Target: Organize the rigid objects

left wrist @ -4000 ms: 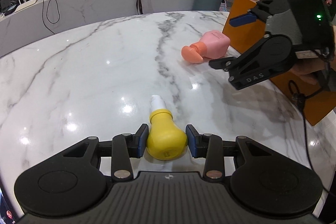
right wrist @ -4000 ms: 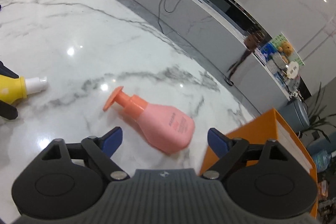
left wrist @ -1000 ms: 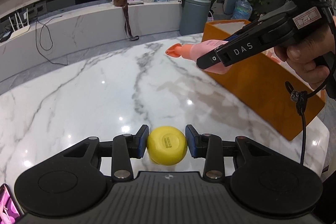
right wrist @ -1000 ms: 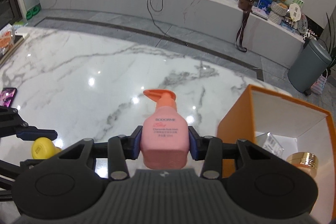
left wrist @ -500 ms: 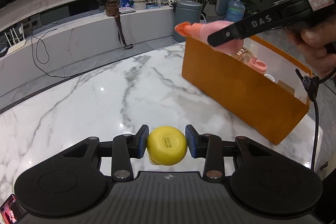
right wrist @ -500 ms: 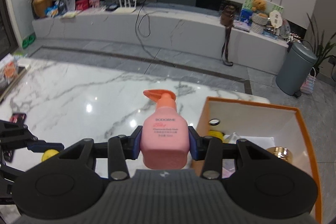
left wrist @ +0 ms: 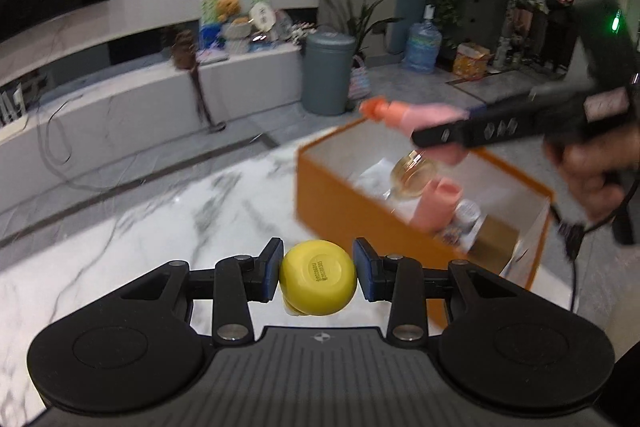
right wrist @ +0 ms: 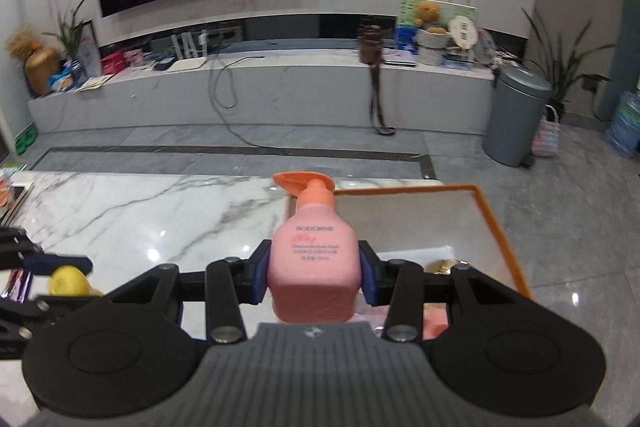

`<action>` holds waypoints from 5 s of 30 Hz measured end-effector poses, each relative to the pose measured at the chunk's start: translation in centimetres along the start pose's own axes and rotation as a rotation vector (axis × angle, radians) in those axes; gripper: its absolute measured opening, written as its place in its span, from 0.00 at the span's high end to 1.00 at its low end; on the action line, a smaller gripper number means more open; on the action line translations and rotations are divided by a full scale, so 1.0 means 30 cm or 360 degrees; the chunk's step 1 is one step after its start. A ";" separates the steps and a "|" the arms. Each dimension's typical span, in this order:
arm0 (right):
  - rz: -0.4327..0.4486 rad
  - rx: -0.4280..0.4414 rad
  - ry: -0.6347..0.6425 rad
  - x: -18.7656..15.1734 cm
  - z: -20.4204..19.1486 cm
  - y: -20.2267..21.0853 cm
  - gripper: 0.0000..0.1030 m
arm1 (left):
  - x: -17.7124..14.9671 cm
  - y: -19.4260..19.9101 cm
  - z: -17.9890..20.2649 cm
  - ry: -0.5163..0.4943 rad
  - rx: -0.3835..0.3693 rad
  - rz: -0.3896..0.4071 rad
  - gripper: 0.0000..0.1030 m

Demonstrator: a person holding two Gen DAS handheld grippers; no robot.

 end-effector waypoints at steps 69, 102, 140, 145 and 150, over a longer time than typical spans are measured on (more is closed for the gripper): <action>-0.0651 0.0058 0.0178 -0.299 0.106 -0.223 0.58 | 0.099 -0.567 0.230 -0.0053 -0.0105 -0.0383 0.58; -0.0398 -0.0202 -0.0025 -0.236 0.177 0.001 0.37 | 0.187 -0.269 0.267 0.0211 0.0022 -0.0116 0.12; -0.0208 -0.0402 -0.0170 -0.249 0.248 0.152 0.17 | 0.055 -0.168 0.354 0.0342 0.0291 -0.0223 0.03; -0.0211 -0.0403 -0.0166 -0.250 0.251 0.150 0.17 | 0.054 -0.170 0.353 0.0344 0.0292 -0.0223 0.03; -0.0215 -0.0413 -0.0158 -0.254 0.253 0.146 0.17 | 0.051 -0.171 0.358 0.0347 0.0299 -0.0228 0.03</action>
Point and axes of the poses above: each gripper's, at about its wrist camera, not at the fingertips, and y roughly against the way its jaws point, z to its right, x to its top, the point moved 5 cm from there along -y, roughly the way its jaws point, and after that the axes turned 2 degrees about -y, right-handed, at the moved point
